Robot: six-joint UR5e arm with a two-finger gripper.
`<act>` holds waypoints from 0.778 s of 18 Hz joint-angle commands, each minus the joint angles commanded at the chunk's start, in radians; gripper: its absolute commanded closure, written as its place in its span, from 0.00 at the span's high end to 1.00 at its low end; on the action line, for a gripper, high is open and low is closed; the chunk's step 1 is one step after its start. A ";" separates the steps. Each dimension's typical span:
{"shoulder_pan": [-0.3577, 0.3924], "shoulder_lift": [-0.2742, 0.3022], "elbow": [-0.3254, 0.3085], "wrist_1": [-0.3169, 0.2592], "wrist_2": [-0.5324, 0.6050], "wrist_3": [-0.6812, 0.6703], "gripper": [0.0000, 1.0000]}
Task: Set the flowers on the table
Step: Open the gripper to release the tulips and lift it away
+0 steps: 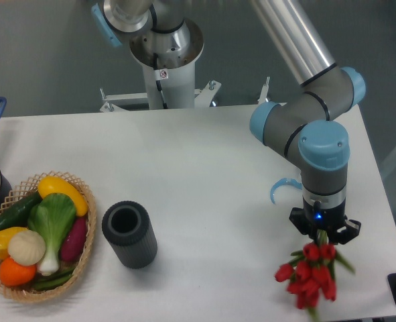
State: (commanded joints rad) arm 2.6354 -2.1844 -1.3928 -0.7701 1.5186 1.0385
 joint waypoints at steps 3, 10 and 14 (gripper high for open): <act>0.006 0.009 -0.012 0.002 0.014 -0.003 1.00; 0.120 0.057 -0.023 -0.012 -0.028 0.006 1.00; 0.109 0.046 -0.038 -0.017 -0.012 0.006 1.00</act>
State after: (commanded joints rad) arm 2.7443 -2.1384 -1.4312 -0.7869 1.5063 1.0446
